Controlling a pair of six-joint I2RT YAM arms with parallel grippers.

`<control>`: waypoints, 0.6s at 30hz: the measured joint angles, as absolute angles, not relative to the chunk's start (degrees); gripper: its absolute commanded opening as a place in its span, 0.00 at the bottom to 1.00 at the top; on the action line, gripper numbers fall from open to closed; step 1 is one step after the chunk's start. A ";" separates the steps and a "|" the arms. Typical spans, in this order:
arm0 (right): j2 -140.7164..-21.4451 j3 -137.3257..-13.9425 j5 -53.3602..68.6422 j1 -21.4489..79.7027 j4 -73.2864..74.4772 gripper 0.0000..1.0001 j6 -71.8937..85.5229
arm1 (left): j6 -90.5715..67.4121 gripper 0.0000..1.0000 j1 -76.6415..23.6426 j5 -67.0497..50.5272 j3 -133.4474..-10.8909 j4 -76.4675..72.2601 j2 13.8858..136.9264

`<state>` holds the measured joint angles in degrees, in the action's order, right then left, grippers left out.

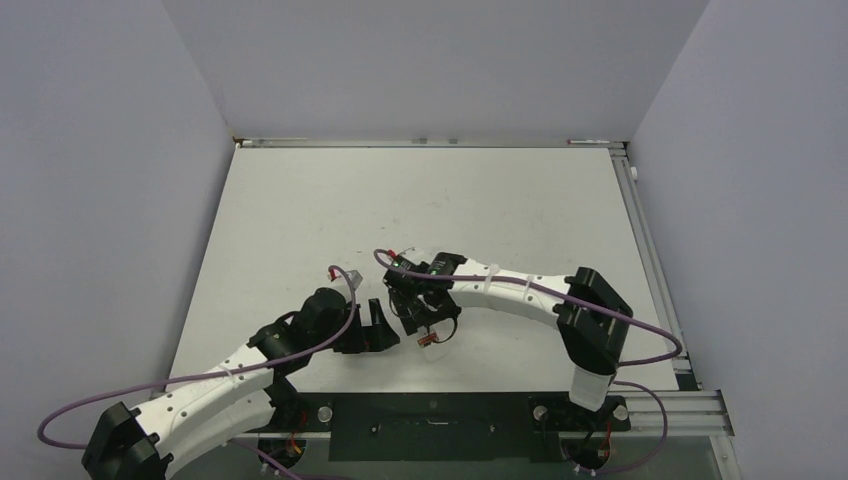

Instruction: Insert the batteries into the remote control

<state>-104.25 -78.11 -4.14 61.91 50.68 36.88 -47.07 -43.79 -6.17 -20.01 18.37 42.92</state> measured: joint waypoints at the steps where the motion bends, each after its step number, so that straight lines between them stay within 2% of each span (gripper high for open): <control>1: -102.89 -77.10 -4.62 61.84 49.78 0.63 36.80 | -47.13 0.96 -43.79 -6.15 -20.10 18.48 43.29; 5: -95.74 -70.43 -6.70 61.84 44.60 0.61 36.67 | -47.18 0.96 -43.64 -5.61 -21.61 19.20 45.28; 12: -79.15 -50.19 -8.29 63.46 31.75 0.62 37.36 | -46.92 0.96 -42.96 -3.60 -26.92 20.47 50.13; 18: -73.12 -40.99 -11.18 68.73 24.01 0.65 38.37 | -47.22 0.96 -42.65 -2.59 -29.95 22.46 50.15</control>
